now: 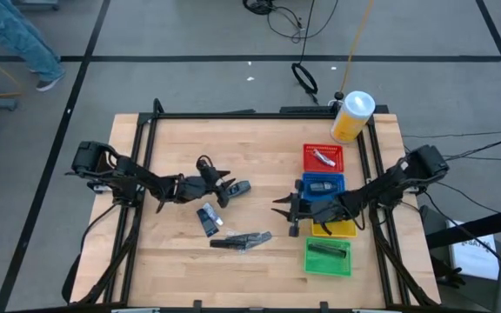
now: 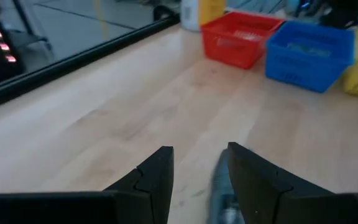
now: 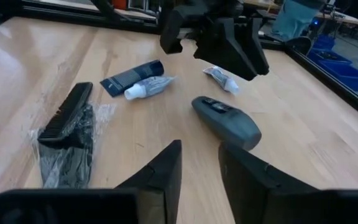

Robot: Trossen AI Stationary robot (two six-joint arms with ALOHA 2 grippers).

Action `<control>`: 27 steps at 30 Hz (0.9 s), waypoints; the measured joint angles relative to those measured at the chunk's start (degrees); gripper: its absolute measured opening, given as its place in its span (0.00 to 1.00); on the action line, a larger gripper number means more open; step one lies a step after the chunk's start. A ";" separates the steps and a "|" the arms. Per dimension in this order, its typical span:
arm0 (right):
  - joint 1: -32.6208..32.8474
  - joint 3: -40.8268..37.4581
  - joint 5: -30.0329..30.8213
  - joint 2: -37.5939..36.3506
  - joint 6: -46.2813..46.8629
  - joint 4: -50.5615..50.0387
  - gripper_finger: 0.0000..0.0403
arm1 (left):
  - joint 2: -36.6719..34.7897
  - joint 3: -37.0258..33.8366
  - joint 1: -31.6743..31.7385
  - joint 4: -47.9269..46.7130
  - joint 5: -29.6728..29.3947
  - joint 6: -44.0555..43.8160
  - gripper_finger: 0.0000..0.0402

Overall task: Pick & Place Travel size toiletries
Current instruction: Put the black deodorant into the blue bin

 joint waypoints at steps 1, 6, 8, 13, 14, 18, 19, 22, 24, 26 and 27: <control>0.00 0.00 -0.02 0.00 -0.02 0.08 0.24 | 0.00 0.00 0.24 0.55 1.18 0.02 0.37; 0.00 0.00 -0.04 -0.31 0.00 0.21 0.23 | 0.01 0.00 1.00 1.22 12.79 5.02 0.41; 0.00 0.00 -0.04 -0.33 0.00 0.19 0.23 | 0.01 0.04 0.47 1.83 16.49 7.43 0.47; 0.00 0.00 -0.09 -0.31 0.01 0.08 0.23 | 0.01 0.11 -0.38 -2.60 15.88 8.98 0.71; 0.00 0.00 -0.11 -0.31 0.00 -0.03 0.23 | 0.04 0.11 -0.29 -3.60 14.53 7.63 0.75; 0.00 0.00 -0.23 -0.31 0.01 -0.03 0.23 | 2.04 0.11 0.14 -6.82 10.62 0.89 0.89; 0.00 0.00 -0.24 -0.31 0.20 -0.03 0.23 | 2.79 0.11 0.22 -6.53 10.86 0.63 0.91; -0.01 0.00 -0.27 -0.31 1.33 -0.06 0.23 | 5.37 0.16 0.17 -5.46 12.60 0.65 0.92; -0.11 0.00 -0.28 -0.31 2.43 0.00 0.23 | 7.49 0.72 0.14 -5.45 12.74 1.23 0.90; -0.12 0.00 -0.28 -0.31 3.29 0.13 0.23 | 9.30 1.68 0.23 -5.45 12.68 1.97 0.85; -0.15 0.00 -0.28 -0.31 3.37 0.13 0.23 | 10.24 2.43 0.31 -5.22 12.65 2.46 0.82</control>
